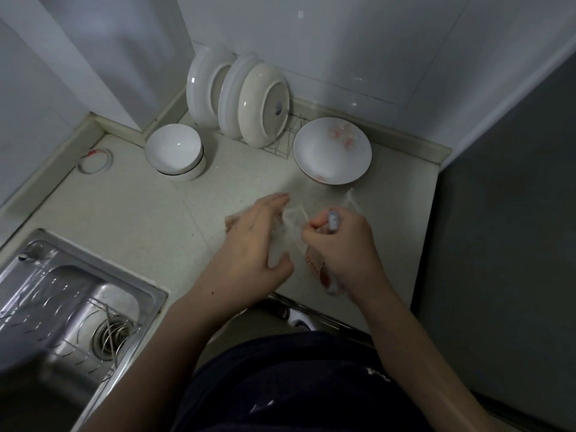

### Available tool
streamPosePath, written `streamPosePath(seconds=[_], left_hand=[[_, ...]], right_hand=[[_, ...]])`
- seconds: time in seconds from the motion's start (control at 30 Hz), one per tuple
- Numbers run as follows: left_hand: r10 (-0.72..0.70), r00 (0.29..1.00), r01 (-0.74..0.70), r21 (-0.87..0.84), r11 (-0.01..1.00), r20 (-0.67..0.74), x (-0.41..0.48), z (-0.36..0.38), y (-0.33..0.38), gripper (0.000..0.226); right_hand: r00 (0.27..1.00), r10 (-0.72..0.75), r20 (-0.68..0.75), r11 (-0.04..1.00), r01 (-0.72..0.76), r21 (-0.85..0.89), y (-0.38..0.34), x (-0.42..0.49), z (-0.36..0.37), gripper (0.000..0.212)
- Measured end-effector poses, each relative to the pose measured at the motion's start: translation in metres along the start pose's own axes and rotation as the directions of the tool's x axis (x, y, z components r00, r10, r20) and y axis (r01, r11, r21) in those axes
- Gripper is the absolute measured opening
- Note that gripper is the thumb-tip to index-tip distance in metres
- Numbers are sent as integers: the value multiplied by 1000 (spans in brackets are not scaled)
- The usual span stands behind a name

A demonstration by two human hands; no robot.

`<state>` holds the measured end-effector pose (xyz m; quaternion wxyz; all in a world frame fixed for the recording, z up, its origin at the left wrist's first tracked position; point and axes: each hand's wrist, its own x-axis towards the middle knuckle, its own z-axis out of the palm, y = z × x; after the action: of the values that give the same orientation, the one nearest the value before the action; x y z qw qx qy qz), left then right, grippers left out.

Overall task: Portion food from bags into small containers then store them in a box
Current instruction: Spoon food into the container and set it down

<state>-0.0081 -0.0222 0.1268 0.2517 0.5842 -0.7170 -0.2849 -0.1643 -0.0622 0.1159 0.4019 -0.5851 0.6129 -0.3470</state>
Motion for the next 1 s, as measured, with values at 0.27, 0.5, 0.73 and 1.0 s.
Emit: streamPosePath(seconds=[0.27,0.5,0.73,1.0], left_hand=[[49,995,-53,-44,998,-89,3,5,-3,56],[-70,985,41,-177,983,-161,5,8,-12,47],[-117,983,95,-154,984,-142,4,11,-24,50],[-148,983,133,-136,982,-108,6,11,-38,49]], right_hand=[[983,80,165,978,-109,177,-4,0,-2,35],[986,121,111,959,-145,244,-5,4,-9,20],[988,117,-102,956,-84,280,-11,14,-30,37],[977,-95,-191,990,72,-124,-13,24,-56,29]])
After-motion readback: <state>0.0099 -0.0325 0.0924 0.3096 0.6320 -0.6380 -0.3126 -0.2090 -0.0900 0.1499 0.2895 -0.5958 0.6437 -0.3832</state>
